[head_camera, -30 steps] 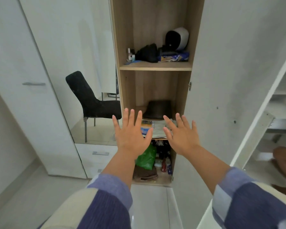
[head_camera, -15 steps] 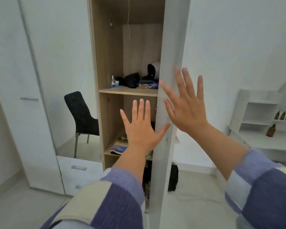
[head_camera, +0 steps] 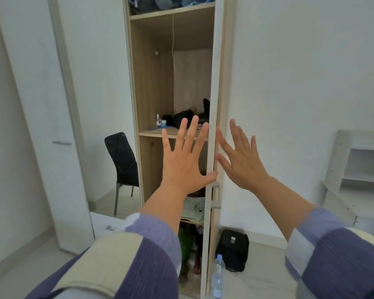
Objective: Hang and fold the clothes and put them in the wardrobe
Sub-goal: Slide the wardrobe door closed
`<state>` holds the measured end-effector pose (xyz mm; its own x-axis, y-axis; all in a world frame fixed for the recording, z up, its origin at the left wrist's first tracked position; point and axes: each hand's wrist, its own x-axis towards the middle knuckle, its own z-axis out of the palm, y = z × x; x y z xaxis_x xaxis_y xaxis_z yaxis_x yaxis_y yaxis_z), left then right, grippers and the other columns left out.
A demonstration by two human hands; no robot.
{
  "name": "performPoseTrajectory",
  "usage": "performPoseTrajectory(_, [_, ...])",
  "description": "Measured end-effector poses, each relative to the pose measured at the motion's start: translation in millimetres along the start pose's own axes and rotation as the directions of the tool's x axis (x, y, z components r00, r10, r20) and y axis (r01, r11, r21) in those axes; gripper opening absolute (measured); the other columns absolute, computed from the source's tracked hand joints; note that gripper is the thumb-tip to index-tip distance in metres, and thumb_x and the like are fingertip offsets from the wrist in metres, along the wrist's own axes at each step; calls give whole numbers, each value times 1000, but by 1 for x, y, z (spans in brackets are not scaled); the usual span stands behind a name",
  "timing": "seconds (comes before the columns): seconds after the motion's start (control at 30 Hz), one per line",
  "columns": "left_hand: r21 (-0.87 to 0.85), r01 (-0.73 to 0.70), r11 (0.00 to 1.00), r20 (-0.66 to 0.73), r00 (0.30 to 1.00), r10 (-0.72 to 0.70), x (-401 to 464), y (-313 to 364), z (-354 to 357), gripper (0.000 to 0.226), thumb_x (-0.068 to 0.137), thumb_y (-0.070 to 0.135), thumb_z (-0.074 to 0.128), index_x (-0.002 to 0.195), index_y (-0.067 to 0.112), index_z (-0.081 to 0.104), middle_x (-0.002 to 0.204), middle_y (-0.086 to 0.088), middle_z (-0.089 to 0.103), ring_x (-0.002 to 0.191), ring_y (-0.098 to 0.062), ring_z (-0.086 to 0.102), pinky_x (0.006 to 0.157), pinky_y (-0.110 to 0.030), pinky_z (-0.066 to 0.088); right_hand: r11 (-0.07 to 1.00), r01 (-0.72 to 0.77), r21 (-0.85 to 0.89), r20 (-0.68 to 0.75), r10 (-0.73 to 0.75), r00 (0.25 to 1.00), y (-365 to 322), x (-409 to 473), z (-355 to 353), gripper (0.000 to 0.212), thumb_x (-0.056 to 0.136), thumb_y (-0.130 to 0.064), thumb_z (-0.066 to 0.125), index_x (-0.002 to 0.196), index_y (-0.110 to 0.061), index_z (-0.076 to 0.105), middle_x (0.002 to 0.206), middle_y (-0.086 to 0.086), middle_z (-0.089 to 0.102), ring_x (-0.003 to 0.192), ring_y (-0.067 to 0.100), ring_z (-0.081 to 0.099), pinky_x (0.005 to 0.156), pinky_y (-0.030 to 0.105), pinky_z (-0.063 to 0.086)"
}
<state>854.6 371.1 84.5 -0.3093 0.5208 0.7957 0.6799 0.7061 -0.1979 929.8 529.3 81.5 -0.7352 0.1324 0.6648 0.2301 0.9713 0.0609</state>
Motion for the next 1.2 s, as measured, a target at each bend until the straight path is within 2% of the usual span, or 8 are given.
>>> performPoseTrajectory(0.13, [114,-89,989,-7,996,90,-6,-35,-1,99,75,76,40,152,27,1,160,-5,-6,146,-27,-7,113,-62,-1,995,78,65,3,-79,997,-24,22,16,65,90,-62,8,144,-40,-22,155,-1,-29,145,24,-19,116,58,-1])
performPoseTrajectory(0.3, [228,-13,973,41,999,4,-17,-86,7,96,78,74,32,151,24,-6,159,-4,-9,147,-27,-6,113,-63,0,985,105,134,-31,-102,994,-68,58,52,67,96,-60,21,140,-45,-27,153,-3,-32,143,22,-24,112,54,-10])
performPoseTrajectory(0.5, [285,54,957,29,997,-65,-20,-151,33,100,77,65,47,152,18,1,160,-4,-5,147,-25,-4,113,-63,3,962,149,227,0,-152,988,-117,102,90,65,96,-57,24,135,-49,-29,155,-4,-28,147,26,-12,114,58,0])
performPoseTrajectory(0.73, [337,101,936,30,993,-117,-2,-225,88,100,76,53,56,151,5,10,160,-7,1,147,-22,1,113,-62,4,968,197,152,-1,-199,980,-153,165,143,67,99,-42,32,144,-46,-17,155,-4,-28,147,26,-5,115,56,3])
performPoseTrajectory(0.87, [307,141,941,48,985,-163,23,-252,130,101,75,44,57,150,1,4,159,-11,-6,147,-23,-6,113,-59,-6,990,121,75,-28,-119,993,-156,206,171,74,97,-35,37,145,-37,-19,156,0,-26,147,25,-12,116,56,1])
performPoseTrajectory(0.97, [269,64,961,62,995,-84,48,-256,163,95,77,30,53,149,2,-3,158,-13,-15,146,-25,-14,113,-57,-10,999,16,40,-31,-14,999,-149,237,187,78,96,-43,37,141,-33,-26,154,3,-31,144,26,-22,115,59,-5])
performPoseTrajectory(1.1, [168,1,986,79,997,-14,86,-259,206,104,83,52,47,145,4,-21,152,-12,-32,141,-26,-29,112,-57,-15,996,-87,-18,-63,86,994,-130,268,207,87,88,-64,36,142,-36,-27,152,2,-36,141,25,-30,113,57,-12])
performPoseTrajectory(1.2, [137,6,991,75,997,-17,102,-272,235,124,72,74,49,144,5,-25,150,-11,-37,139,-26,-33,111,-58,-17,990,-132,-46,-50,130,990,-120,283,221,96,79,-77,34,141,-39,-28,150,2,-39,140,26,-33,110,58,-14])
